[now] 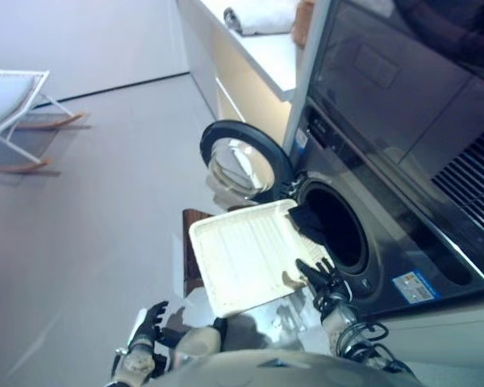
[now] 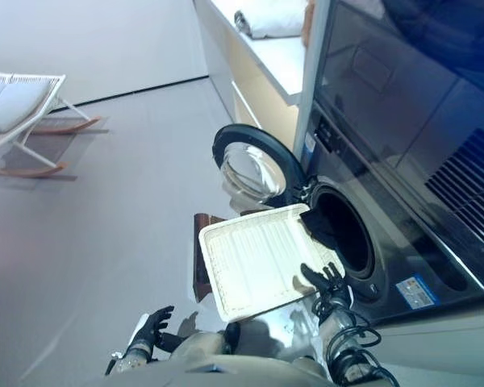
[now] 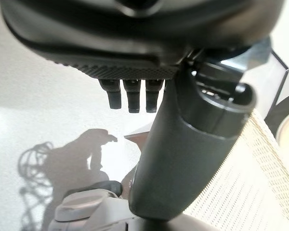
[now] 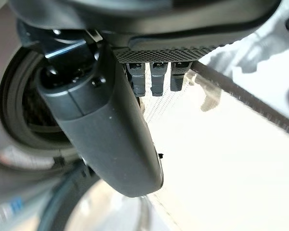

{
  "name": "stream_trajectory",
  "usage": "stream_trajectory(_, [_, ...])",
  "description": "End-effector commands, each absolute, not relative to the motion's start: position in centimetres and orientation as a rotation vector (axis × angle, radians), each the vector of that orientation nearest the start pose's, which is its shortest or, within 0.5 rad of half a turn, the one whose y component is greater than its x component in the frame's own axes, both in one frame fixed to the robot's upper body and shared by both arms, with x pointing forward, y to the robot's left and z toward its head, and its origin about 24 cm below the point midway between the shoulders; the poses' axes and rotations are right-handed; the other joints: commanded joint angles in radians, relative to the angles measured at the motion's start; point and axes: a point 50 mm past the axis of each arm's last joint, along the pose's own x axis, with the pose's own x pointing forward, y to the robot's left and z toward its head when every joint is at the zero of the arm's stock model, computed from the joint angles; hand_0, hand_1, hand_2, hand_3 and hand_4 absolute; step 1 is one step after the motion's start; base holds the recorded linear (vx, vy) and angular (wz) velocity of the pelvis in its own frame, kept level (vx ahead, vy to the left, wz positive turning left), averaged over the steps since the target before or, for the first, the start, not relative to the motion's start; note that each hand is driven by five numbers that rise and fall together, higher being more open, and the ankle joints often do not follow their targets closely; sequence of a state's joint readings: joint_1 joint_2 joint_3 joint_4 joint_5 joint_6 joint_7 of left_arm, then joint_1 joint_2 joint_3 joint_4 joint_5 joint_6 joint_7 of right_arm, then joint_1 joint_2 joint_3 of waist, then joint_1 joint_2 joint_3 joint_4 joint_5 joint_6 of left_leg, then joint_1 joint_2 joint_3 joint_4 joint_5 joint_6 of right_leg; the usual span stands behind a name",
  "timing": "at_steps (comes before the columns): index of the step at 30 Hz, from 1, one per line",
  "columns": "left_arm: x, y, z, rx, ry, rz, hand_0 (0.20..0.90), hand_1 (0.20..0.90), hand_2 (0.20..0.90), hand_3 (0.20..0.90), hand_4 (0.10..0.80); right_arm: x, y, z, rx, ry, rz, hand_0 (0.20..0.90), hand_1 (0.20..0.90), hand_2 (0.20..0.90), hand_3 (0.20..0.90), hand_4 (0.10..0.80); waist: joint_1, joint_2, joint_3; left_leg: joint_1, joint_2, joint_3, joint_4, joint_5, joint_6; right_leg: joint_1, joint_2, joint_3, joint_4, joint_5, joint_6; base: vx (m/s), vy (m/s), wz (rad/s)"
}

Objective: Pick up the clothes and place them into the washing machine

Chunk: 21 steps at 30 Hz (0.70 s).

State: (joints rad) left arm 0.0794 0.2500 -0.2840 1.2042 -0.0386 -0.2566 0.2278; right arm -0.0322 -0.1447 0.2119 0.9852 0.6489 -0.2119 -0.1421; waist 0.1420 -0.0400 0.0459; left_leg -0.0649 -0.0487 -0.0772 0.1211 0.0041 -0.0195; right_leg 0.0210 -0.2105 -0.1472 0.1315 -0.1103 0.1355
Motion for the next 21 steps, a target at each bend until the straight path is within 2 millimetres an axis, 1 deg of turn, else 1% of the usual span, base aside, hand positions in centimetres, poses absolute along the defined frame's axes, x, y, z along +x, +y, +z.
stream_trajectory(1, [8.0,23.1,-15.6,0.428,1.0,0.093,0.9,0.9,0.9,0.9,0.8,18.8,-17.3,-11.0,0.176,0.616,-0.186,0.9,0.9,0.9,0.9,0.8,0.007,0.02,-0.05,0.018,-0.027,0.022,-0.059,0.02,0.002,0.019,0.032,-0.058,0.085,-0.015,-0.002,0.011,-0.024,-0.13])
stream_trajectory(3, [7.5,23.2,-15.7,0.423,1.017,0.092,0.9,0.9,0.9,0.9,0.8,18.4,-17.1,-11.3,0.175,0.637,-0.179,0.9,0.9,0.9,0.9,0.8,0.005,0.013,-0.058,0.039,-0.022,0.03,-0.069,0.016,0.004,0.035,0.037,-0.058,0.078,-0.02,-0.003,0.025,-0.033,-0.13])
stream_trajectory(4, [7.3,23.3,-15.8,0.428,1.03,0.086,0.9,0.9,0.9,0.9,0.8,18.2,-16.9,-11.4,0.146,0.643,-0.159,0.9,0.9,0.9,0.9,0.8,0.003,0.01,-0.061,0.048,-0.02,0.034,-0.072,0.014,0.005,0.042,0.039,-0.06,0.074,-0.021,-0.003,0.017,-0.038,-0.12])
stream_trajectory(6, [7.1,23.3,-15.8,0.439,1.032,0.079,0.9,0.9,0.9,0.9,0.8,18.2,-16.7,-11.2,0.123,0.631,-0.133,0.9,0.9,0.9,0.9,0.8,-0.003,0.005,-0.061,0.056,-0.016,0.037,-0.072,0.011,0.007,0.044,0.043,-0.056,0.075,-0.021,-0.005,-0.004,-0.034,-0.1])
stream_trajectory(8, [6.7,23.5,-15.8,0.447,1.037,0.08,0.9,0.9,0.9,0.9,0.8,18.5,-16.6,-10.9,0.022,0.613,-0.086,0.9,0.9,0.9,0.9,0.8,-0.006,0.001,-0.06,0.061,-0.011,0.042,-0.069,0.007,0.008,0.045,0.048,-0.051,0.074,-0.022,-0.007,0.0,-0.039,-0.09])
stream_trajectory(11, [6.5,23.8,-15.6,0.464,1.03,0.071,0.9,0.9,0.9,0.9,0.8,18.7,-16.7,-10.4,-0.057,0.584,-0.048,0.9,0.9,0.9,0.9,0.8,-0.003,-0.008,-0.057,0.061,-0.001,0.043,-0.064,0.004,0.006,0.049,0.059,-0.047,0.063,-0.025,-0.011,0.013,-0.055,-0.1])
stream_trajectory(14, [6.8,24.2,-15.4,0.474,1.016,0.08,0.9,0.9,0.9,0.9,0.8,19.1,-17.0,-10.0,-0.111,0.561,-0.05,0.9,0.9,0.9,0.9,0.8,0.002,-0.019,-0.041,0.046,0.004,0.031,-0.055,0.01,0.002,0.043,0.068,-0.062,0.06,-0.029,-0.017,-0.015,-0.063,0.01])
stream_trajectory(15, [7.2,24.3,-15.3,0.479,1.0,0.085,0.9,0.9,0.9,0.9,0.8,19.5,-17.2,-9.7,-0.132,0.546,-0.052,0.9,0.9,0.9,0.9,0.8,0.003,-0.022,-0.026,0.027,0.003,0.025,-0.04,0.012,0.002,0.038,0.069,-0.064,0.062,-0.031,-0.019,-0.099,-0.06,0.05])
stream_trajectory(16, [7.8,24.5,-15.0,0.484,0.978,0.095,0.9,0.9,0.9,0.9,0.8,19.7,-17.6,-9.6,-0.158,0.539,-0.059,0.9,0.9,0.9,0.9,0.8,0.004,-0.027,-0.008,-0.001,0.0,0.026,-0.038,0.031,-0.004,0.037,0.068,-0.078,0.059,-0.032,-0.024,-0.095,-0.033,0.1])
stream_trajectory(17, [7.8,24.5,-15.0,0.484,0.978,0.095,0.9,0.9,0.9,0.9,0.8,19.7,-17.6,-9.6,-0.158,0.539,-0.059,0.9,0.9,0.9,0.9,0.8,0.002,-0.027,-0.008,-0.002,-0.001,0.025,-0.037,0.031,-0.004,0.036,0.068,-0.08,0.06,-0.033,-0.024,-0.125,-0.022,0.28])
stream_trajectory(18, [8.9,24.4,-14.8,0.498,0.95,0.08,0.9,0.9,0.9,0.9,0.8,20.0,-18.0,-9.5,-0.195,0.54,-0.079,0.9,0.9,0.9,0.9,0.8,0.006,-0.03,0.01,-0.053,0.0,0.044,-0.034,0.064,-0.013,0.04,0.063,-0.108,0.054,-0.032,-0.028,-0.125,-0.062,0.48])
stream_trajectory(19, [10.4,24.2,-14.5,0.515,0.918,0.067,0.9,0.9,0.9,0.9,0.8,20.6,-18.8,-9.1,-0.228,0.523,-0.112,0.9,0.9,0.9,0.9,0.8,-0.009,-0.034,0.023,-0.128,0.023,0.163,-0.006,0.082,-0.013,0.045,0.064,-0.145,0.042,-0.029,-0.032,-0.128,-0.071,0.95])
stream_trajectory(20, [10.6,24.0,-14.6,0.512,0.929,0.065,0.9,0.9,0.9,0.9,0.8,21.0,-19.4,-9.0,-0.294,0.523,-0.127,0.9,0.9,0.9,0.9,0.8,-0.009,-0.034,0.033,-0.123,0.042,0.232,0.013,0.05,0.006,0.02,0.068,-0.151,0.074,-0.021,-0.034,-0.008,-0.039,1.6])
stream_trajectory(21, [10.0,23.9,-14.8,0.499,0.94,0.083,0.9,0.9,0.9,0.9,0.8,20.9,-19.5,-9.5,-0.33,0.555,-0.106,0.9,0.9,0.9,0.9,0.8,0.014,-0.028,0.032,-0.128,0.004,0.148,0.047,0.024,0.014,0.0,0.078,-0.13,0.092,-0.039,-0.041,0.076,-0.001,1.17])
